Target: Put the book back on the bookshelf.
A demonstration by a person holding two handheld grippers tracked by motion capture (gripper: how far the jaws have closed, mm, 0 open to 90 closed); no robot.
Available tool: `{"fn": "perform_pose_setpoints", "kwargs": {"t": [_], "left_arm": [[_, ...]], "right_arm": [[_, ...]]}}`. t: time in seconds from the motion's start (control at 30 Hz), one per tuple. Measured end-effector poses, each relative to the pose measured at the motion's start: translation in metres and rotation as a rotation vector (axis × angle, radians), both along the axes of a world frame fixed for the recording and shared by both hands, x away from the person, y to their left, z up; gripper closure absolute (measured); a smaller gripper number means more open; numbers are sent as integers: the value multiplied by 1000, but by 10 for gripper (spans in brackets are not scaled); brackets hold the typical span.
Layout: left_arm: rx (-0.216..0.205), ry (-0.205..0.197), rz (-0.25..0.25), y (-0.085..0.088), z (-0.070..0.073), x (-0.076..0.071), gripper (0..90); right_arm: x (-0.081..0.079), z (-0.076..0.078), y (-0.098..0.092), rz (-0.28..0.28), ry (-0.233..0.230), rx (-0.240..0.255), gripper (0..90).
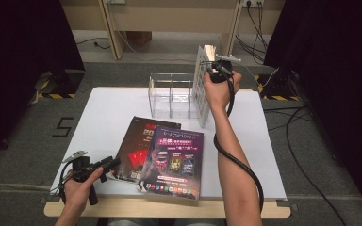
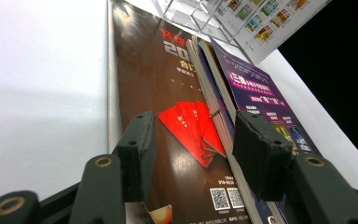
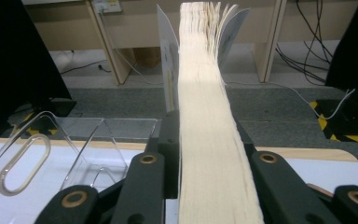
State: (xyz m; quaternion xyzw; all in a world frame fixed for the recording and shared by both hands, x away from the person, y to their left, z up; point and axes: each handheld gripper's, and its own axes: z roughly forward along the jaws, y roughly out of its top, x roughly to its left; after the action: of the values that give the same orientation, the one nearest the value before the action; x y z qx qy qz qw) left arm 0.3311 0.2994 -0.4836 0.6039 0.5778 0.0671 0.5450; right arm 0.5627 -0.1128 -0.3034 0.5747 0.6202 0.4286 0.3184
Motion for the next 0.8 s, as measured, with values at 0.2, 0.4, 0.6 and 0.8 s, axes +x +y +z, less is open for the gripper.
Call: {"fn": "perform_pose_setpoints", "kwargs": {"t": [0.2,0.4,0.6,0.8], "left_arm": [[5,2,-7,-2,-1,0,483],[6,3,-9,-3,-1,0,482],[9,-1,-10,-5,0,-1,478],[14,-2,-11,-5,0,-1,467]], "right_arm": [[-3,-4,-3,-20,-26,-21,732],[-8,-3,-3,-19,-45,-32,675],[-16,-3,-6,-7,-28,-23,637],[-25,-2,-10,3,-23,-14,620]]}}
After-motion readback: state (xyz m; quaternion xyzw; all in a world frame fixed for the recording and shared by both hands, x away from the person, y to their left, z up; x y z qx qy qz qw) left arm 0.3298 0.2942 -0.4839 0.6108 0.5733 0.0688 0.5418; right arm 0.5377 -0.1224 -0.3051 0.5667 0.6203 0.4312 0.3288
